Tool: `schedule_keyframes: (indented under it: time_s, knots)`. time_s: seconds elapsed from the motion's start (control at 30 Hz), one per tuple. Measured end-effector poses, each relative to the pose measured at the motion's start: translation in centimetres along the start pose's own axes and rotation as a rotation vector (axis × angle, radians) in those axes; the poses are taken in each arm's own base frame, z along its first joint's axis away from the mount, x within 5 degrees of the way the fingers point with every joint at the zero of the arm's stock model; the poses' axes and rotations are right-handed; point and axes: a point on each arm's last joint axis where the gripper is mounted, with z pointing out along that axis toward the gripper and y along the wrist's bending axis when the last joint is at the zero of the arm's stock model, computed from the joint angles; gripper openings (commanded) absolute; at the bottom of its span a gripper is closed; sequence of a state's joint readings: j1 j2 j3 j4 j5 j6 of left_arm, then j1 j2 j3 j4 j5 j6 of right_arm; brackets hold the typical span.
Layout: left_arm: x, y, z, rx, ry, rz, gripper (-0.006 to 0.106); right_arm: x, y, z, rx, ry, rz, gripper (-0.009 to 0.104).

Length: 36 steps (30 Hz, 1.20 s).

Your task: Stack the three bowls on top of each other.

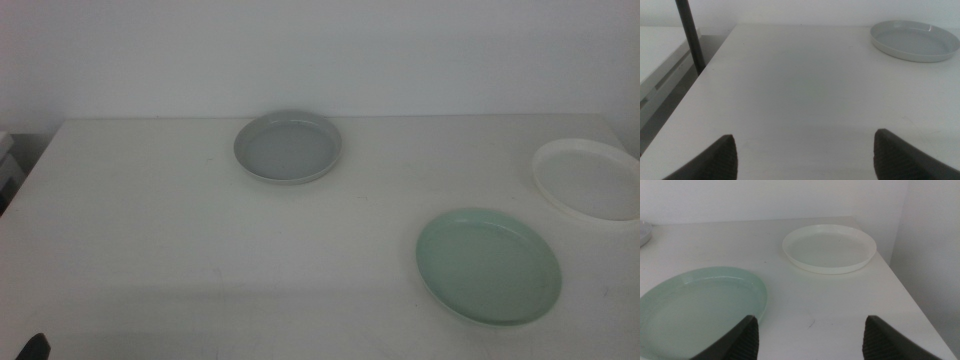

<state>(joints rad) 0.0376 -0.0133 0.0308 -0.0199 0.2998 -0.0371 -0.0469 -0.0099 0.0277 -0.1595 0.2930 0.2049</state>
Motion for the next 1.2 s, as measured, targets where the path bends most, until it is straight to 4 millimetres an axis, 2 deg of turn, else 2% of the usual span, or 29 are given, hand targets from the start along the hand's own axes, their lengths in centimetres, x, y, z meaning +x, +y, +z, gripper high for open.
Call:
schedule_keyframes:
  time_s: [0.23, 0.33, 0.6, 0.83, 1.07, 1.2]
  knots:
    - [0.0, 0.0, 0.0, 0.0, 0.0, 0.0, 0.105, 0.1, 0.1, 0.0, -0.015, 0.009, 0.056, 0.054]
    - [0.0, 0.0, 0.0, 0.0, 0.0, 0.0, 0.105, -0.7, 0.2, -0.4, -0.013, 0.027, 0.069, 0.054]
    - [0.0, 0.0, 0.0, 0.0, 0.0, 0.0, 0.105, -6.8, 0.3, -2.1, 0.003, 0.077, 0.08, 0.054]
    - [0.0, 0.0, 0.0, 0.0, 0.0, 0.0, 0.105, -12.4, 0.6, -1.6, 0.02, 0.2, 0.066, 0.054]
    - [0.0, 0.0, 0.0, 0.0, 0.0, 0.0, 0.105, -17.7, 1.5, 1.1, -0.006, 0.454, 0.114, 0.054]
    - [0.0, 0.0, 0.0, 0.0, 0.0, 0.0, 0.105, -20.3, 2.2, 3.4, -0.044, 0.581, 0.105, 0.054]
